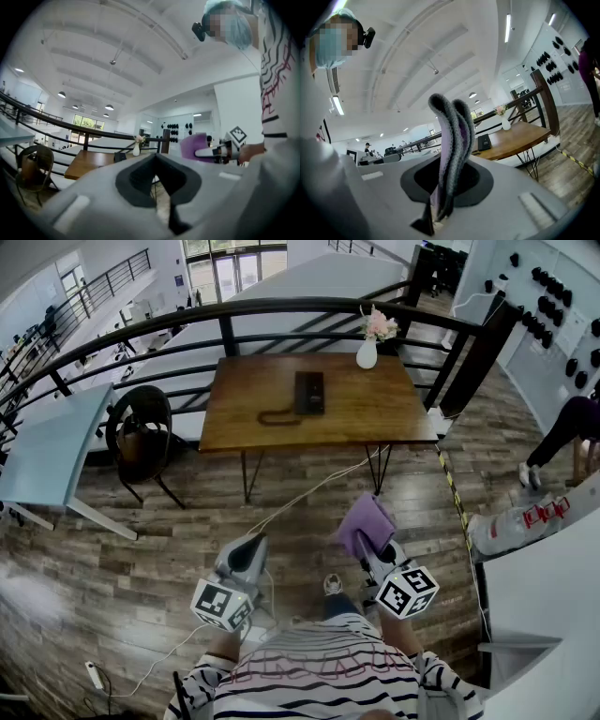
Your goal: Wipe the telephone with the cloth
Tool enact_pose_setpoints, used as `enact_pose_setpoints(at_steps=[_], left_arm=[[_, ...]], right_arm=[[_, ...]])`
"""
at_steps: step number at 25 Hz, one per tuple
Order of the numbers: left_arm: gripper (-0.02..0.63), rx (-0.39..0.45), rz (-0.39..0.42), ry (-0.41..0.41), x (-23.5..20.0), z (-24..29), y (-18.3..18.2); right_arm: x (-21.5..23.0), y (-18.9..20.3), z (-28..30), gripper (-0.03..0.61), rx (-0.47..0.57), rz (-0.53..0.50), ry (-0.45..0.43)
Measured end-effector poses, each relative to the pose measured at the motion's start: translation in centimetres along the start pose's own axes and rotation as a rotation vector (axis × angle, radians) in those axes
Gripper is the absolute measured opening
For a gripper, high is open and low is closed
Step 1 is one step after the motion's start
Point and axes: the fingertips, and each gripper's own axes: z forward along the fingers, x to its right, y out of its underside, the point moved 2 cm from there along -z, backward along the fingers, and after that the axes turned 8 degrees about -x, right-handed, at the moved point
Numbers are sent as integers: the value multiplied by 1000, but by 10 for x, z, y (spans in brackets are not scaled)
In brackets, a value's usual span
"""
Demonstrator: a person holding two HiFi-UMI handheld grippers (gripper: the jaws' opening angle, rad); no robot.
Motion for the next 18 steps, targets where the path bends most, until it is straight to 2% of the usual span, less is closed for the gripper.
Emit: enact_pose_setpoints(at_steps=[6, 18], left_arm=[[0, 3, -20, -5, -24, 36, -2], [0, -33, -37, -18, -75, 174, -24]], right_arm=[[28, -11, 30, 49, -9, 39, -20], [123, -75, 127, 49, -50, 66, -85]])
